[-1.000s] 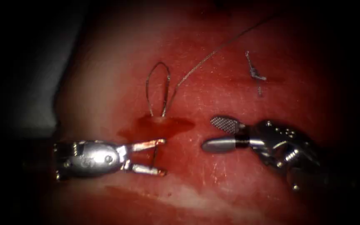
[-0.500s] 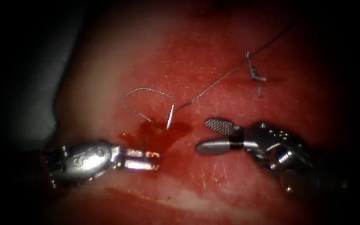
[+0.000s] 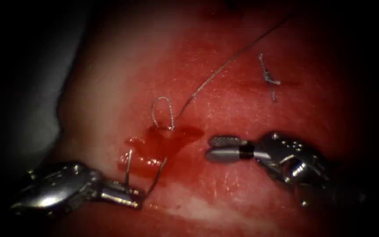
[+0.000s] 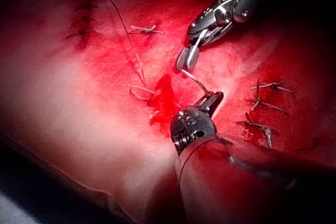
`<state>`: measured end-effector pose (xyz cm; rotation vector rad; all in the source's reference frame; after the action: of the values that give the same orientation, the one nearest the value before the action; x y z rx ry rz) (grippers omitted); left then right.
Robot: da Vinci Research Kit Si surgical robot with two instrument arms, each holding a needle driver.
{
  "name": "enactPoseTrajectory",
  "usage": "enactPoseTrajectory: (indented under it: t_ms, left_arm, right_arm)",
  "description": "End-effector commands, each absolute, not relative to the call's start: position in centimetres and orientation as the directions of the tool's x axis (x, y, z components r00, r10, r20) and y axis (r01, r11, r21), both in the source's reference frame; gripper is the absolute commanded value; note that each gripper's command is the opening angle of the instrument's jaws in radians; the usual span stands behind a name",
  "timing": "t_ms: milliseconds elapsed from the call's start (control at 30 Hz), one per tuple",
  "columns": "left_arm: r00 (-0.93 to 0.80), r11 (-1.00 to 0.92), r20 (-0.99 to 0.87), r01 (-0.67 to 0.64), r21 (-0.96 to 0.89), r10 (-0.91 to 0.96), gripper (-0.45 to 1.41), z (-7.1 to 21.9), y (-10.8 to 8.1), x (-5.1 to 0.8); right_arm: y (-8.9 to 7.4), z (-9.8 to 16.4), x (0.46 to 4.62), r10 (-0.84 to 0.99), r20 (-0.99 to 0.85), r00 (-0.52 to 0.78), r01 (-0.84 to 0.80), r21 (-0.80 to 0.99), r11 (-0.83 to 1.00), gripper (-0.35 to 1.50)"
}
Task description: Wound Closure
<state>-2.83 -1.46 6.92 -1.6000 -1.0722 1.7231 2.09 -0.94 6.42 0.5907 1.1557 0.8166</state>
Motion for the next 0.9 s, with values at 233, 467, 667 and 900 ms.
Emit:
enactPoseTrajectory:
  t_ms: [233, 467, 667, 900]
  left_arm:
    - [-0.131, -0.518, -0.537, 0.154, -0.841, 0.833, -0.45, 6.5, -1.5, -2.81]
    - [-0.097, -0.633, -0.657, 0.196, -0.749, 0.748, -0.45, 6.1, -1.4, -2.76]
    - [-0.025, -0.806, -0.829, 0.216, -0.551, 0.559, -0.45, 5.8, -1.3, -2.71]
    - [0.024, -0.88, -0.893, 0.187, -0.437, 0.449, -0.45, 5.6, -1.1, -2.59]
  right_arm:
    - [-1.0, 6.5, 2.16, 0.745, -0.644, 0.175, -0.18, 0.723, 0.667, 0.02]
    - [-1.0, 6.4, 2.28, 0.685, -0.703, 0.189, -0.154, 0.668, 0.728, 0.86]
    - [-1.0, 6.4, 2.57, 0.566, -0.791, 0.232, -0.118, 0.554, 0.824, 1.16]
    - [-1.1, 6.3, 2.76, 0.428, -0.861, 0.276, -0.095, 0.418, 0.903, 1.11]
